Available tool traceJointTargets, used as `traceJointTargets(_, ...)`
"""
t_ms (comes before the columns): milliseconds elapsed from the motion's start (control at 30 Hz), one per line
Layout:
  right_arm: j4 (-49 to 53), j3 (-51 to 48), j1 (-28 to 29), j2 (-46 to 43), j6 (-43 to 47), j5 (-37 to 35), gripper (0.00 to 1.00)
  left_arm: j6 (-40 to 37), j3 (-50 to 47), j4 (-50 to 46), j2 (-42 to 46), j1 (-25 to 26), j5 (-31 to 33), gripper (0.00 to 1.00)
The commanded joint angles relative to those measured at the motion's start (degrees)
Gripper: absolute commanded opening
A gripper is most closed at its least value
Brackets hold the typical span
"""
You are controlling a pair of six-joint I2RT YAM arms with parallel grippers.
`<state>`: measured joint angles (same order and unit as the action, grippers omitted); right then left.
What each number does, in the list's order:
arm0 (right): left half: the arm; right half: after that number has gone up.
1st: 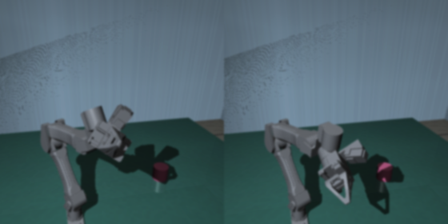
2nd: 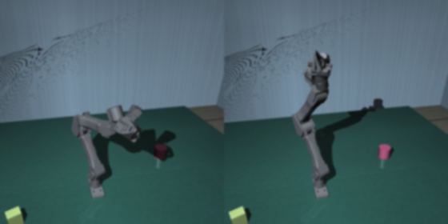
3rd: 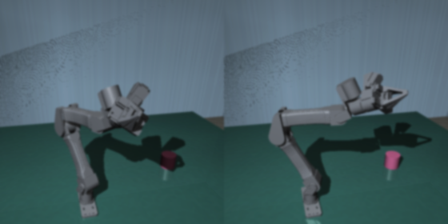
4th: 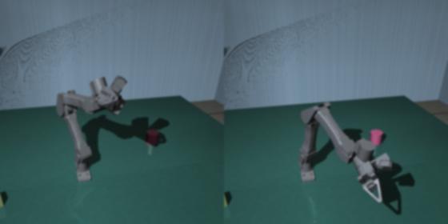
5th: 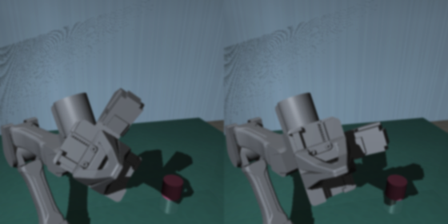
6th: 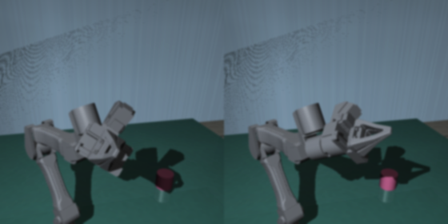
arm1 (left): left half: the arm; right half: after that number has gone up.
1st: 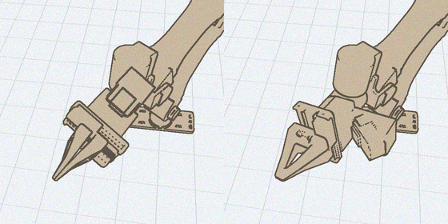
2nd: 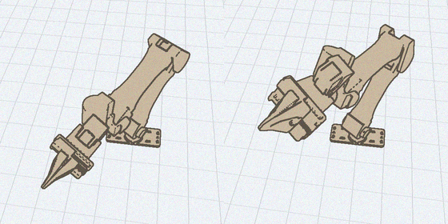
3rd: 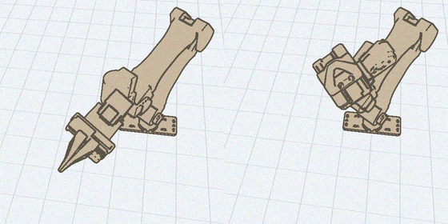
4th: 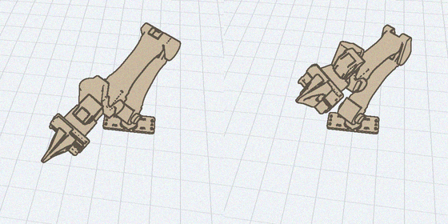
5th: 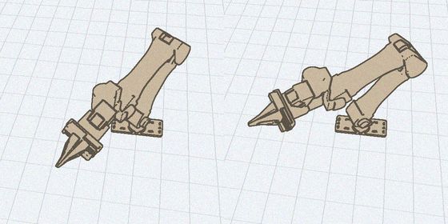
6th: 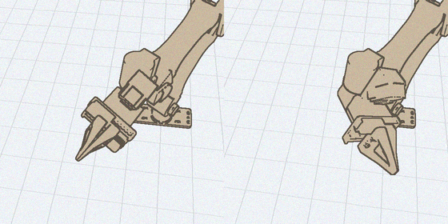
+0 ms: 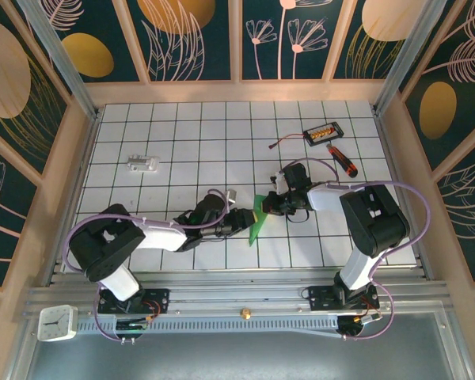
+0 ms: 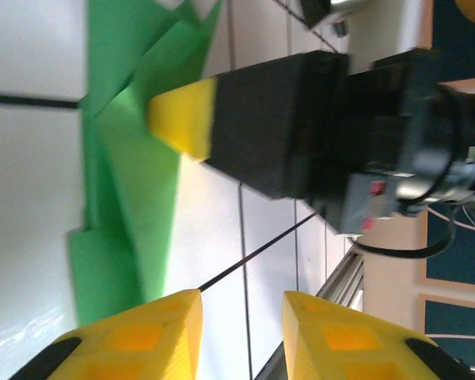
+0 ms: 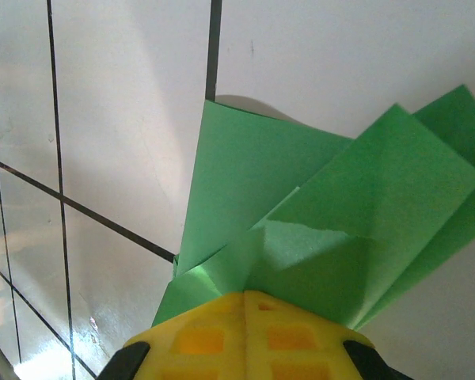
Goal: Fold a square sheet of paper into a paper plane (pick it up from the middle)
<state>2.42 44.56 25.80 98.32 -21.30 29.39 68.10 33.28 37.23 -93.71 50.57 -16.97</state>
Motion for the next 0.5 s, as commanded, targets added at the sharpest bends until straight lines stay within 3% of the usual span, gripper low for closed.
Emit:
traceJointTargets(0,3.55,0.01,-0.67,2.2,1.06,-4.78,0.0,-5.06,2.49,-7.52,0.25,0.53,1.54,0.3)
traceJointTargets(300,3.53,-0.24,-0.75,2.2,1.17,-4.95,0.0,-5.66,6.58,-5.37,-7.77,1.42,-6.23,0.24)
traceJointTargets(467,3.73,-0.14,-0.73,2.0,1.2,-5.18,0.0,-4.93,5.99,-4.89,-9.8,1.41,-6.42,0.21)
